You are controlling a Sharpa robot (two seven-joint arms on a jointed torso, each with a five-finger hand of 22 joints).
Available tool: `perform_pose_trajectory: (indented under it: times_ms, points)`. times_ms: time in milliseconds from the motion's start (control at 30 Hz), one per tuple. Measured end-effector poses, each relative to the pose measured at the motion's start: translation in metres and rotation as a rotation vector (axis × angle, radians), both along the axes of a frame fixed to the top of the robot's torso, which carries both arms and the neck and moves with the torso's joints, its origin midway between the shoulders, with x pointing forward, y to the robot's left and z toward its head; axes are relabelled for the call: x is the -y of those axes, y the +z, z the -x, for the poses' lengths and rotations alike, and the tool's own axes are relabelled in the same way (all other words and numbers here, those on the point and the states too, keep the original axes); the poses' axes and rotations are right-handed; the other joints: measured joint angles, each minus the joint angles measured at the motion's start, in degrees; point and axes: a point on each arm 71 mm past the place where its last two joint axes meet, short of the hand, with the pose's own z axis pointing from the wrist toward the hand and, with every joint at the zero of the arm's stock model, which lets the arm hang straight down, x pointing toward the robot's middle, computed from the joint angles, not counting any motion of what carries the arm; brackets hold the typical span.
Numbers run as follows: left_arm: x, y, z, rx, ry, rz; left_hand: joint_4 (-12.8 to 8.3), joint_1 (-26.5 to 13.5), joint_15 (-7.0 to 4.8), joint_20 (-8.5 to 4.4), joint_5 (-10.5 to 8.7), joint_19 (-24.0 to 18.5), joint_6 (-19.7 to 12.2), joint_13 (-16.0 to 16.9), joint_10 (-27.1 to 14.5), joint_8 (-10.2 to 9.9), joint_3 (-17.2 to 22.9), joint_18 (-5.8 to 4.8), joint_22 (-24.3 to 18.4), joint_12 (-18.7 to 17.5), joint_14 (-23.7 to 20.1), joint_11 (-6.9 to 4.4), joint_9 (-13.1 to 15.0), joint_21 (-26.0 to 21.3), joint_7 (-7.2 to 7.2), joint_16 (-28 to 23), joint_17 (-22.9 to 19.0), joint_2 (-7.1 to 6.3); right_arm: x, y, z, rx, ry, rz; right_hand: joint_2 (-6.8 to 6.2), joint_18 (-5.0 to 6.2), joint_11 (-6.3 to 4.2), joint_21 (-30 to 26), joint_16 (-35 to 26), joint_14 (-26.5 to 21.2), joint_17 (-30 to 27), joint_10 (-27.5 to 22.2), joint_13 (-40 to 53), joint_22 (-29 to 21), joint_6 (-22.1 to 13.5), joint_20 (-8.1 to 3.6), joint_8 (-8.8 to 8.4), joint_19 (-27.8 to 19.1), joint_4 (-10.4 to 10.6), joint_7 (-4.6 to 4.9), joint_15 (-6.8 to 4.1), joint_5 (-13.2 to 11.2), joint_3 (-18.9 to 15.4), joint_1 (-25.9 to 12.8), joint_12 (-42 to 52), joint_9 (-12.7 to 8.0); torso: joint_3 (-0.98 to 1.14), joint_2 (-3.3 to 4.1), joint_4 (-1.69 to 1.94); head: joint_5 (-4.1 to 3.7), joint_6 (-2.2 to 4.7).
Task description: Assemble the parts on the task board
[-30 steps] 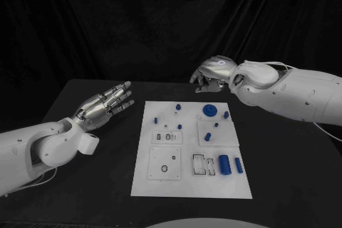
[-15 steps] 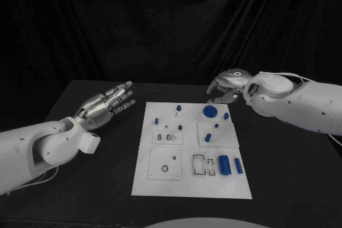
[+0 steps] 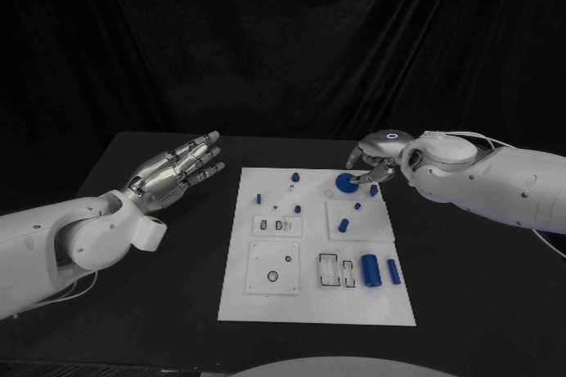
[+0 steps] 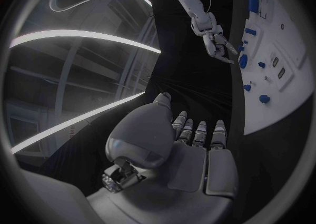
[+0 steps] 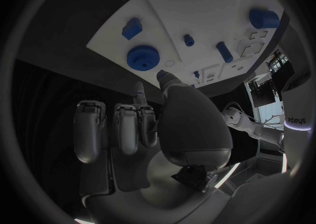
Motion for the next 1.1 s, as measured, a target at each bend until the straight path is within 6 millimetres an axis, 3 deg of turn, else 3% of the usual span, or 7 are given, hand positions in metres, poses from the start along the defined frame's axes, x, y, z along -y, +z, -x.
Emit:
perform_pose_trajectory:
  times_ms: [133,333,800,1100]
  points:
    - [0.0,0.0,0.0,-0.001,-0.002,0.0,0.0,0.0,0.0,0.0,0.0,0.0,0.0,0.0,0.13,0.0,0.0,0.0,0.0,0.0,0.0,0.12,0.0,0.0,0.0,0.0,0.0,0.0,0.0,-0.002,-0.001,-0.009,-0.012,0.007,0.12,0.0,0.0,0.0,0.0,0.0,0.0,0.0,0.0,0.0,-1.27,0.0,-0.15,0.0,-0.38,-0.22,0.0,0.57,0.38,1.18,0.0,0.5,-0.01,0.0,0.02,-0.09,0.03]
    - [0.0,0.0,0.0,-0.002,-0.004,0.001,0.0,0.0,0.0,0.0,0.23,0.0,0.0,0.0,0.2,0.0,0.0,0.0,0.0,0.0,0.0,0.2,0.0,0.0,0.0,0.0,0.0,0.0,-0.002,-0.006,-0.003,-0.015,-0.021,0.015,-0.2,0.01,-0.42,0.0,0.0,0.0,0.0,0.0,-0.01,-0.01,-4.68,0.0,-0.99,0.0,-0.71,-0.41,0.0,-1.0,0.05,1.49,0.0,1.14,-0.01,-0.02,0.03,-0.2,-0.19]
    - [0.0,-0.001,0.0,-0.005,-0.009,0.002,0.0,0.22,0.21,0.0,0.23,0.0,0.0,0.04,0.2,0.0,0.0,0.0,0.03,-0.01,0.21,0.19,-0.01,0.0,0.0,0.0,0.02,-0.22,-0.003,-0.015,-0.007,-0.027,-0.041,0.034,0.26,0.02,-0.42,-0.24,0.0,0.0,-0.01,0.0,-0.01,-0.02,-5.75,0.0,-0.98,0.0,-0.81,-0.17,0.0,-1.0,-0.05,1.94,0.0,1.9,-0.04,-0.03,0.0,-0.16,-0.43]
    - [0.0,-0.001,0.0,-0.007,-0.012,0.002,0.0,0.22,0.21,0.0,0.23,0.0,0.0,0.04,0.19,0.0,0.0,0.0,0.05,-0.04,0.21,0.19,-0.02,0.0,0.0,0.0,0.03,-0.22,-0.005,-0.023,-0.008,-0.036,-0.045,0.04,0.55,0.02,-0.42,-0.47,0.0,0.0,-0.01,0.0,-0.02,-0.02,-3.97,0.0,2.05,0.0,-1.5,0.7,0.0,-0.27,-0.25,2.24,0.0,4.2,-0.04,-0.04,-0.02,-0.25,-0.66]
